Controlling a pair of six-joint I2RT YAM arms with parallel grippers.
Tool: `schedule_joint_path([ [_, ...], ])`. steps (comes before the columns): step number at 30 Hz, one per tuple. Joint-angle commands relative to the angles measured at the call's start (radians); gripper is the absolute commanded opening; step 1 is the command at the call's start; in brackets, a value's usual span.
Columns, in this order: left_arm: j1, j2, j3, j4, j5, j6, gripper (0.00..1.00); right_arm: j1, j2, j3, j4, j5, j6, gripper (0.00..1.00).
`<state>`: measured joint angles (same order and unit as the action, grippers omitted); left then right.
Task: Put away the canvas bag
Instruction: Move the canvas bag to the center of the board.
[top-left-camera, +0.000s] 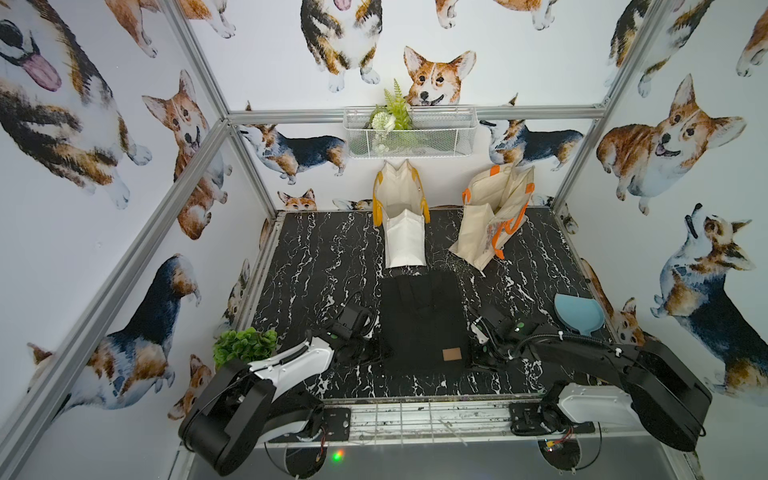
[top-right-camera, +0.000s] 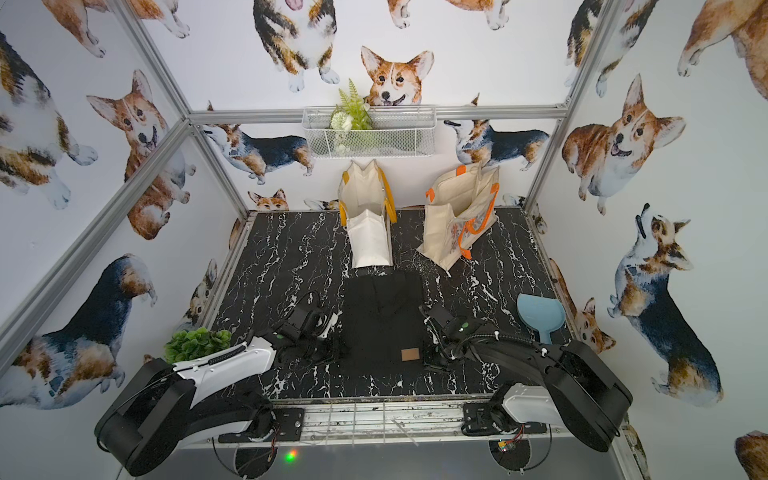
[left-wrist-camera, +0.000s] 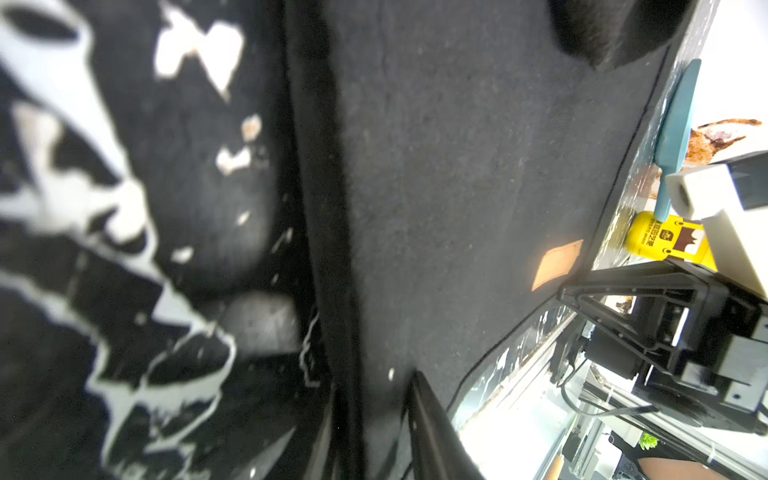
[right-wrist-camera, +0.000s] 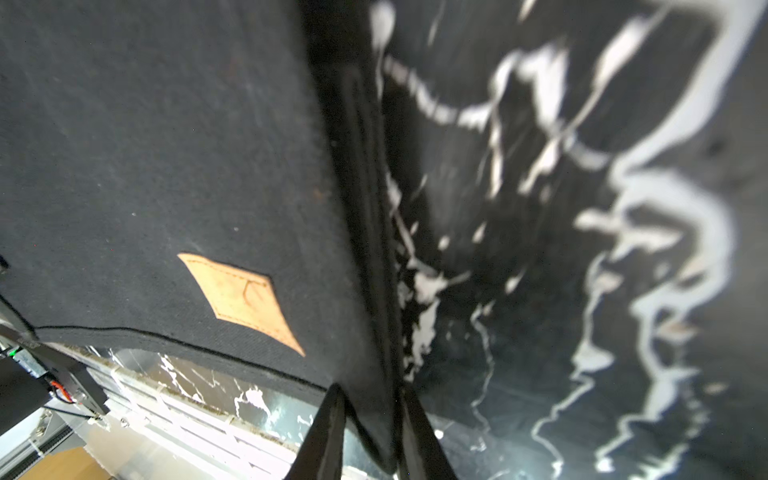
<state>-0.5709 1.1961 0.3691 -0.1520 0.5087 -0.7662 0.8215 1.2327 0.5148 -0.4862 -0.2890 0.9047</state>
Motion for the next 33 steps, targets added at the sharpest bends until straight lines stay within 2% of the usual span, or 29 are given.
schedule_joint_path([
  [1, -0.003, -0.04, -0.024, -0.086, 0.005, -0.017, 0.3, 0.038, -0.01, -0.02, -0.012, 0.004, 0.073, 0.24],
  [8, -0.012, -0.16, -0.084, -0.097, 0.01, -0.089, 0.3, 0.106, -0.052, -0.039, -0.015, 0.027, 0.136, 0.23],
  [14, -0.013, -0.243, -0.117, -0.109, 0.002, -0.117, 0.31, 0.122, -0.068, -0.049, -0.015, 0.035, 0.16, 0.23],
  [27, -0.015, -0.138, -0.075, -0.098, -0.014, -0.078, 0.32, 0.137, -0.072, -0.042, -0.017, 0.031, 0.172, 0.24],
  [33, -0.015, -0.14, -0.072, -0.106, -0.011, -0.073, 0.33, 0.137, -0.094, -0.041, -0.041, 0.051, 0.174, 0.26],
])
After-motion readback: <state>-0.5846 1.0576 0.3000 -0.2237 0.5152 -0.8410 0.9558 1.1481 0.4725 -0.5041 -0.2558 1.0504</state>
